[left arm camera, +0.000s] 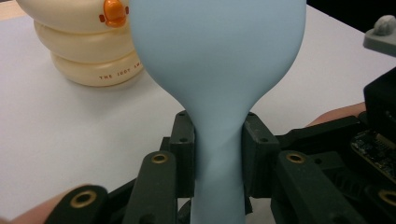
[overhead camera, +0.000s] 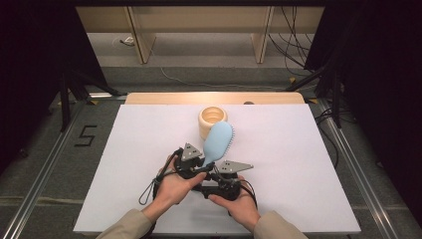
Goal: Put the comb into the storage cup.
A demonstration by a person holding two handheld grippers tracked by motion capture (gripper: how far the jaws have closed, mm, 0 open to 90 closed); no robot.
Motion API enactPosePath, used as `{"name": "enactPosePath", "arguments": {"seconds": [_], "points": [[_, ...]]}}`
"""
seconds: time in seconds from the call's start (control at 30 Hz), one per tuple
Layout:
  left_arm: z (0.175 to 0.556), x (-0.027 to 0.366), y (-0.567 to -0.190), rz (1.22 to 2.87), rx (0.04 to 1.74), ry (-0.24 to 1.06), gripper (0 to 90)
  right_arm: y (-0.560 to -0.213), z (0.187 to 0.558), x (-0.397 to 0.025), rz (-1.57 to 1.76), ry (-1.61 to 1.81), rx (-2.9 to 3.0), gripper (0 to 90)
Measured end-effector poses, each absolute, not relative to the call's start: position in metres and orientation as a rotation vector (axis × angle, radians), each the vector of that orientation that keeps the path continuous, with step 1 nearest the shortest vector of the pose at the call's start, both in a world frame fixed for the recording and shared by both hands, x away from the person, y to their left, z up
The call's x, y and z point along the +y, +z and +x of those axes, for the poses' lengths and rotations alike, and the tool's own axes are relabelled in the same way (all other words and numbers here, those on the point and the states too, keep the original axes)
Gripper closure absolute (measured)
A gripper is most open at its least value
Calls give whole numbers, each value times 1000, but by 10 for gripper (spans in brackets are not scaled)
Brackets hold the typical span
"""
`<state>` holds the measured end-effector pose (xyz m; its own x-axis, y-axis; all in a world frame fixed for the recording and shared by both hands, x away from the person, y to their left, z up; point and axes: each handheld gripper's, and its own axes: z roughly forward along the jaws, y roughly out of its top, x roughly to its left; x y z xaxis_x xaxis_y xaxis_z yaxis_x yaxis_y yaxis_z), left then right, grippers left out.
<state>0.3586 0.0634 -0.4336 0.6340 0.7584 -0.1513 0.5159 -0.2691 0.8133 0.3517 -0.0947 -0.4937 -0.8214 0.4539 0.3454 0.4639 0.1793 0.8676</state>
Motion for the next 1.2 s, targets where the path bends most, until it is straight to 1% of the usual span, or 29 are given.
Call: {"name": "enactPosePath", "arguments": {"seconds": [0.07, 0.33, 0.47, 0.6, 0.93, 1.2], "points": [[359, 64, -433, 1940, 1004, 332, 692, -494, 353, -96, -957, -1775, -2395, 536], [358, 63, -432, 1946, 998, 329, 690, -493, 354, -99, -1007, -1735, -2368, 588], [357, 63, -431, 1947, 990, 327, 687, -491, 355, -103, -1049, -1716, -2382, 632], [356, 63, -431, 1951, 982, 331, 686, -491, 356, -105, -1074, -1706, -2364, 652], [356, 62, -431, 1953, 955, 340, 678, -492, 358, -108, -1133, -1697, -2223, 662], [356, 62, -430, 1948, 942, 348, 647, -494, 359, -109, -1151, -1689, -2165, 663]]}}
